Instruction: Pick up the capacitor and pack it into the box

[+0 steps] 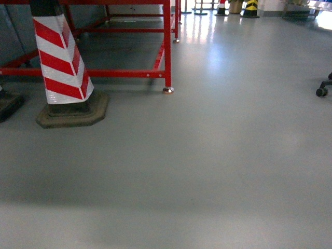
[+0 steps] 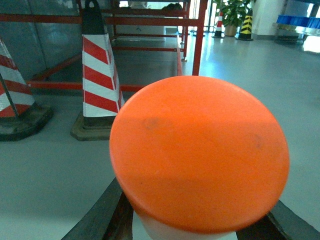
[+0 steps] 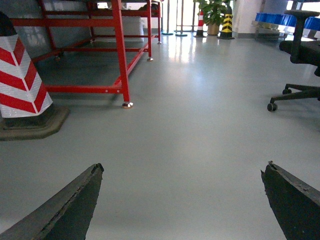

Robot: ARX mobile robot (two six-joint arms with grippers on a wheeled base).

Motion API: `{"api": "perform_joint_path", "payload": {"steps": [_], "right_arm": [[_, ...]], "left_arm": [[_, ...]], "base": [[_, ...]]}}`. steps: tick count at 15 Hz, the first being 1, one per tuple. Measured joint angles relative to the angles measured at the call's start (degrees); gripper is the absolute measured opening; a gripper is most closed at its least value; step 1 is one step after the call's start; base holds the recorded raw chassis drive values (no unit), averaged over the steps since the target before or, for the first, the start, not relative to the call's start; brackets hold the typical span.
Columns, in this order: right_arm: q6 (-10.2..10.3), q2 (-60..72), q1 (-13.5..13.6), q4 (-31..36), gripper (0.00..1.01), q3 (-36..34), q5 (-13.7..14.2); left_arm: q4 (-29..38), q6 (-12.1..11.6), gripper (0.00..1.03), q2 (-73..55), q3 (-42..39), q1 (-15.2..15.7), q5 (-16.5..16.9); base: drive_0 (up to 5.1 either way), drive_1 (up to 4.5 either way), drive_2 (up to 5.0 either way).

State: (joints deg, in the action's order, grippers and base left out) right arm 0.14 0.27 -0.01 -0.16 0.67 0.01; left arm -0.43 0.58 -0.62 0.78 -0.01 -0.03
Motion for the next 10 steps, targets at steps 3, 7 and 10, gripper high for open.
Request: {"api": "perform_joint_path", "payload": {"steps": [3, 7, 10], "right_arm": [[0.00, 0.00, 0.00, -0.37, 0.98, 0.00, 0.00], [0.00, 0.00, 0.00, -0.02, 0.98, 0.00, 0.00], [0.00, 0.00, 0.00, -0.09, 0.98, 0.00, 0.00]], "left_arm": [[0.04, 0.00, 0.43, 0.00, 0.00, 0.00, 0.04], [-0.02, 0.00, 0.43, 0.00, 0.00, 0.00, 0.00], [0.13, 0.00, 0.43, 0.00, 0.00, 0.00, 0.00]], "base": [[-5.1, 2.33, 2.3], [-5.1, 2.33, 2.3], [-5.1, 2.33, 2.3]]}}
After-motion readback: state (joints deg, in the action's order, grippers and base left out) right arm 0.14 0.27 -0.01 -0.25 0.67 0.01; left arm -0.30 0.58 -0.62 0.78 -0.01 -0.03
